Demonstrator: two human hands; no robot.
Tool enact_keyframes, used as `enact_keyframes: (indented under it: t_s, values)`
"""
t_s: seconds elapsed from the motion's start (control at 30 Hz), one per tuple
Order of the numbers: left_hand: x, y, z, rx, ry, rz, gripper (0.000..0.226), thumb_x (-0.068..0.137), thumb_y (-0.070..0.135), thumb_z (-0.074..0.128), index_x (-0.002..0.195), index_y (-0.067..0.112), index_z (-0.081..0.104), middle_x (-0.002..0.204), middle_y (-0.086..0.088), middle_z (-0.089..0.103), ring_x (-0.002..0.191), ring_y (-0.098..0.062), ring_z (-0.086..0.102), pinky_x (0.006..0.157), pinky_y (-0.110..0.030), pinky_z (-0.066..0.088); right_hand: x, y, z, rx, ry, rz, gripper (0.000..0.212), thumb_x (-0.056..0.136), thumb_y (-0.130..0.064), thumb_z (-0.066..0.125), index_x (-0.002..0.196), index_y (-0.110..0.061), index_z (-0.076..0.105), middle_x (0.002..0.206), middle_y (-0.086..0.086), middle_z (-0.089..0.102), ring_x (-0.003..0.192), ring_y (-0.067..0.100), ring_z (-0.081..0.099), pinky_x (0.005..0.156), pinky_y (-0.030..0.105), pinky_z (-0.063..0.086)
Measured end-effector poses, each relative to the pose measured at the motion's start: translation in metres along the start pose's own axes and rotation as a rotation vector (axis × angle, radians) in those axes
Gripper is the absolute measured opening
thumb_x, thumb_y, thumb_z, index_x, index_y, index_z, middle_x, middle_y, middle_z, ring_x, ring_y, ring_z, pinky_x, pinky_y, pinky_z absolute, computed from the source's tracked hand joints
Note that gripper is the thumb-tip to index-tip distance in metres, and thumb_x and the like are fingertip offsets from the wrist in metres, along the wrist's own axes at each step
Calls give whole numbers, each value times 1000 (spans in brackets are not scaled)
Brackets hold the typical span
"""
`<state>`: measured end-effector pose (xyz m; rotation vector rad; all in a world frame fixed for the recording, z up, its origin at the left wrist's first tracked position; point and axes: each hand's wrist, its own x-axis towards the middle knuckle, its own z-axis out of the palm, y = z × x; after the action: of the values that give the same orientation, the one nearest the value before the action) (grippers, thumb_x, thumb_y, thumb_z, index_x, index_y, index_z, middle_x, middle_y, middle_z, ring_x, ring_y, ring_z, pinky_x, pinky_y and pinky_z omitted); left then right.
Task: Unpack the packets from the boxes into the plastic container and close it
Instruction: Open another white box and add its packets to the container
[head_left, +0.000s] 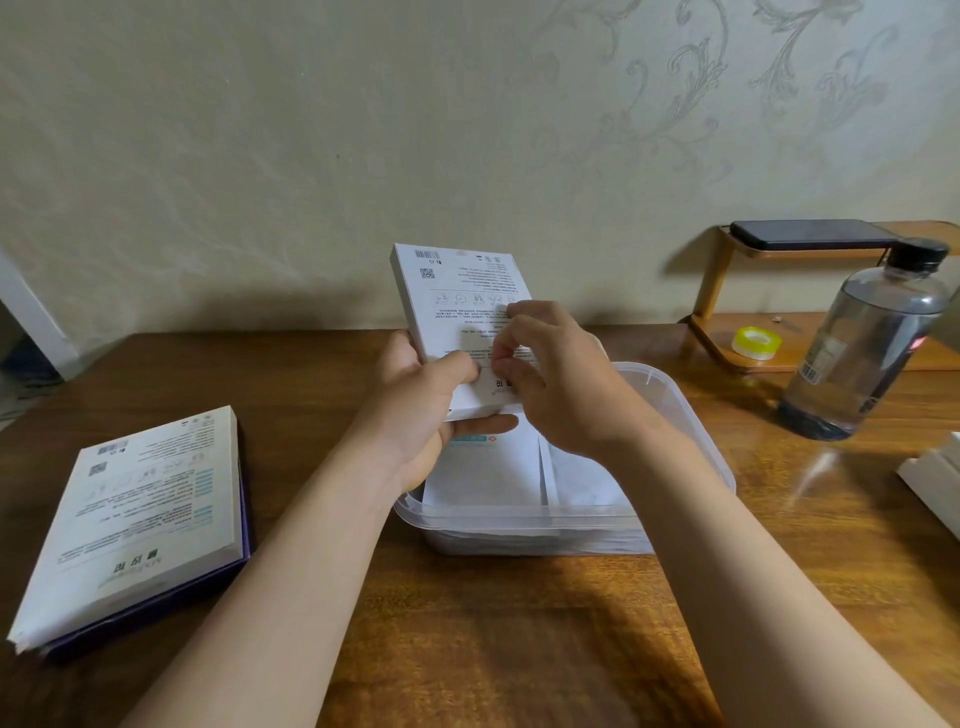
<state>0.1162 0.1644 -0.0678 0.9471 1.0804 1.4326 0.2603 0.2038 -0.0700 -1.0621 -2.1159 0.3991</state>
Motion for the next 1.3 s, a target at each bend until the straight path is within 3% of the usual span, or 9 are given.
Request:
enact_keyframes:
  t_s: [0.13,0.33,0.5,0.6,0.7,0.8,0.97,1.17,1.3]
  values:
    - [0,0,1,3,-7,16,33,93,-11,51,119,9,58,109,-14,75,78,-32,76,70,-59,62,0,4,7,-84,-51,14,8,96,-6,51,99,-9,58,137,7,45,114,30,49,90,24,33]
    - [-2,3,1,-15,-5,19,29,96,-8,52,105,17,64,86,-4,79,72,-29,77,60,-45,64,-1,5,-3,124,-46,72,10,101,-5,46,97,-11,53,131,5,49,103,14,48,75,0,34]
    - [0,2,-1,-42,16,-21,35,97,-4,54,127,13,58,111,-13,74,82,-30,78,61,-41,62,-1,7,-7,365,-21,149,12,102,-8,48,93,-16,53,129,-7,56,108,7,55,79,10,46]
    - [0,2,-2,-59,18,-22,34,96,-5,53,125,12,60,112,-15,73,80,-30,78,59,-39,61,-3,9,-12,484,-26,158,10,97,-8,58,101,-16,61,126,-12,60,113,-1,56,89,24,51]
    - [0,3,-1,-71,17,-9,33,96,-8,51,118,14,63,101,-8,78,75,-29,78,56,-40,62,-3,9,-13,358,-52,94,17,89,-14,72,102,-25,72,134,-9,56,129,-1,48,103,18,40]
    - [-1,3,0,-77,20,-12,33,97,-8,50,117,16,61,89,-1,79,73,-27,78,56,-40,63,-2,8,-11,282,-13,94,9,86,-15,75,86,-24,74,136,-7,55,128,-4,47,96,8,34]
    - [-1,4,0,-80,27,-27,32,97,-6,52,121,14,59,105,-10,76,76,-29,78,57,-40,63,-2,10,-13,269,0,113,14,90,-15,70,86,-28,68,131,-9,57,120,2,53,100,25,44]
    - [-1,2,1,-76,18,-13,33,97,-8,52,121,15,57,105,-5,74,75,-27,78,56,-40,62,-2,8,-10,230,23,59,8,84,-10,77,85,-17,75,115,-16,57,105,-20,50,88,-2,31]
    - [-1,1,2,-54,14,2,34,96,-9,53,121,14,56,98,-4,76,74,-28,78,57,-43,64,-1,4,-6,144,48,38,10,88,-4,70,82,-12,70,106,-16,53,102,-1,49,83,-5,28]
